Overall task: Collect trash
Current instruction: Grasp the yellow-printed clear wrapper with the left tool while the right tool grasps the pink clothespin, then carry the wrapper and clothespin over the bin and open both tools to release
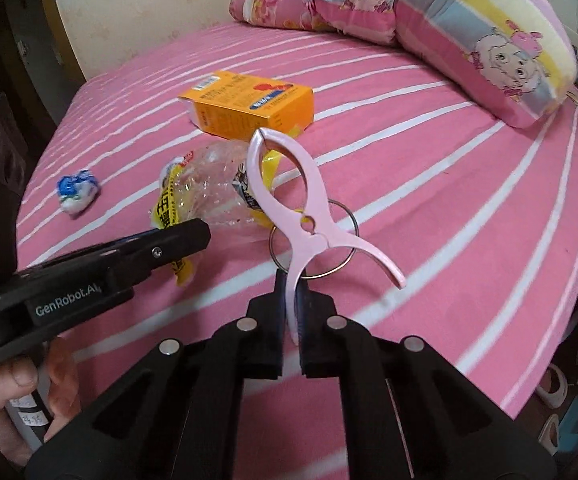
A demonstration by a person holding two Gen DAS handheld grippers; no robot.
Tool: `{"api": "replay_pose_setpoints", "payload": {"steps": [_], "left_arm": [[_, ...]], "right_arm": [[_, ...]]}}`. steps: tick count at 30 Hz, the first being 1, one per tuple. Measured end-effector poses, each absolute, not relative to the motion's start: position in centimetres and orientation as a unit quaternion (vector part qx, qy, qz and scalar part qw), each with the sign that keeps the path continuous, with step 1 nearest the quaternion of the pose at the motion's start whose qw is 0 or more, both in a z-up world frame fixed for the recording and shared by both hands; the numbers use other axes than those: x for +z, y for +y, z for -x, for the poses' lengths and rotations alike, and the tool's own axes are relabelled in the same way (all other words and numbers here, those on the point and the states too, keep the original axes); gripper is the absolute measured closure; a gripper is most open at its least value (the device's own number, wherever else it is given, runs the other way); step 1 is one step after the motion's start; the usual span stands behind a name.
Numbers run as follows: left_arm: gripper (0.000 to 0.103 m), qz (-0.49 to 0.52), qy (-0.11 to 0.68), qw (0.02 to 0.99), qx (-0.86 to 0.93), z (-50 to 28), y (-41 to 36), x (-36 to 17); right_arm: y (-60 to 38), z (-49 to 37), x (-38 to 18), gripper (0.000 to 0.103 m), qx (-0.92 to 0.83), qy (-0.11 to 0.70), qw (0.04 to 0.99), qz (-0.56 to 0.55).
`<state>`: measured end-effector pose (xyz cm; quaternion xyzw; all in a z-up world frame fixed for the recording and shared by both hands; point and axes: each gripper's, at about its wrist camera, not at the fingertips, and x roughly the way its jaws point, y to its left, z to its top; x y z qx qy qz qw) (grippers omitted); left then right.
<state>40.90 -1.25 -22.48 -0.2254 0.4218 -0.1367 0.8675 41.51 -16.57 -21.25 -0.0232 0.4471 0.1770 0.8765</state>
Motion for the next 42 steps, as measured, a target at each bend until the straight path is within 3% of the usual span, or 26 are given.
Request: {"api": "replay_pose_setpoints", "payload": {"steps": [14, 24, 34, 42], "left_arm": [[0.080, 0.226, 0.392, 0.869, -0.198, -29.8, -5.8, -17.7], [0.080, 0.220, 0.407, 0.850, -0.253, -20.8, -13.5, -15.3], [0.080, 0.189, 0.452, 0.815, -0.308, -15.8, -23.7, -16.0], [0.080, 0.120, 0.510, 0.781, -0.341, -14.0, -32.9, -20.2]], "right_arm": [[-20.4, -28.1, -15.3, 0.097, 0.188, 0.418, 0.889, -0.004], [-28.6, -17.8, -11.8, 0.097, 0.153, 0.399, 0.903, -0.038], [-39.0, -9.2, -13.0, 0.097, 0.086, 0.406, 0.904, -0.108], [-46.3, -5.2, -16.0, 0.097, 0.033, 0.421, 0.895, -0.143]]}}
